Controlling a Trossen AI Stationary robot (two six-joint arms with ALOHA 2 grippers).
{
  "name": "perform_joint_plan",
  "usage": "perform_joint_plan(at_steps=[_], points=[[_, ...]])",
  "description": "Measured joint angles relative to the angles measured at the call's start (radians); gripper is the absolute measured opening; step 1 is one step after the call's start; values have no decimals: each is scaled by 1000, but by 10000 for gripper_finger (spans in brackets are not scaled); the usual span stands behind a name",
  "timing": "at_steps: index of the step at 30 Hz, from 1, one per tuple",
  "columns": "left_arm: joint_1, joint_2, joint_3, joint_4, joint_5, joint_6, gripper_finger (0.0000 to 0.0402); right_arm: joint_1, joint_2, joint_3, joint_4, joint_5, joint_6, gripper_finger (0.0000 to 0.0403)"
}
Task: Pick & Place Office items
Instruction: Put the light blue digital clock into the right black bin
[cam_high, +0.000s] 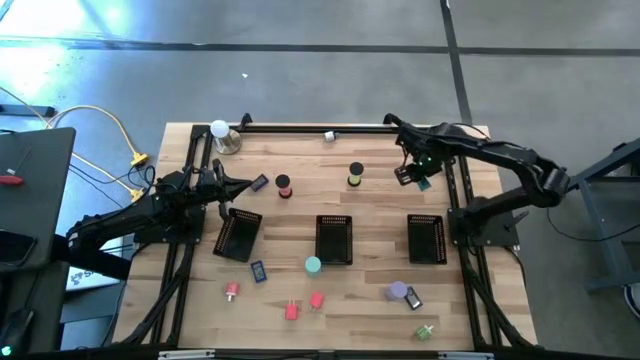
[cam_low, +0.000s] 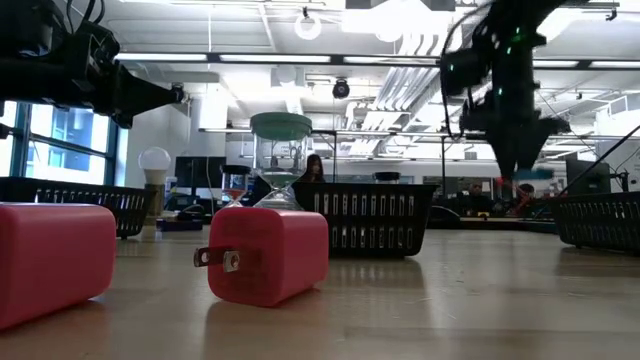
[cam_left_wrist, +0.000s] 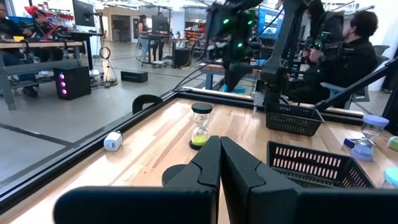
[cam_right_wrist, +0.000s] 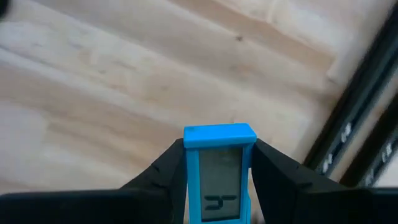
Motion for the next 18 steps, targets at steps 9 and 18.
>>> perform_joint_plan(at_steps=[9, 18], points=[[0, 0, 0, 0, 0, -3, 1, 283, -168, 1, -176, -75, 371, 132], [0, 0, 0, 0, 2, -6, 1, 666, -204, -4, -156, -94, 812, 132]])
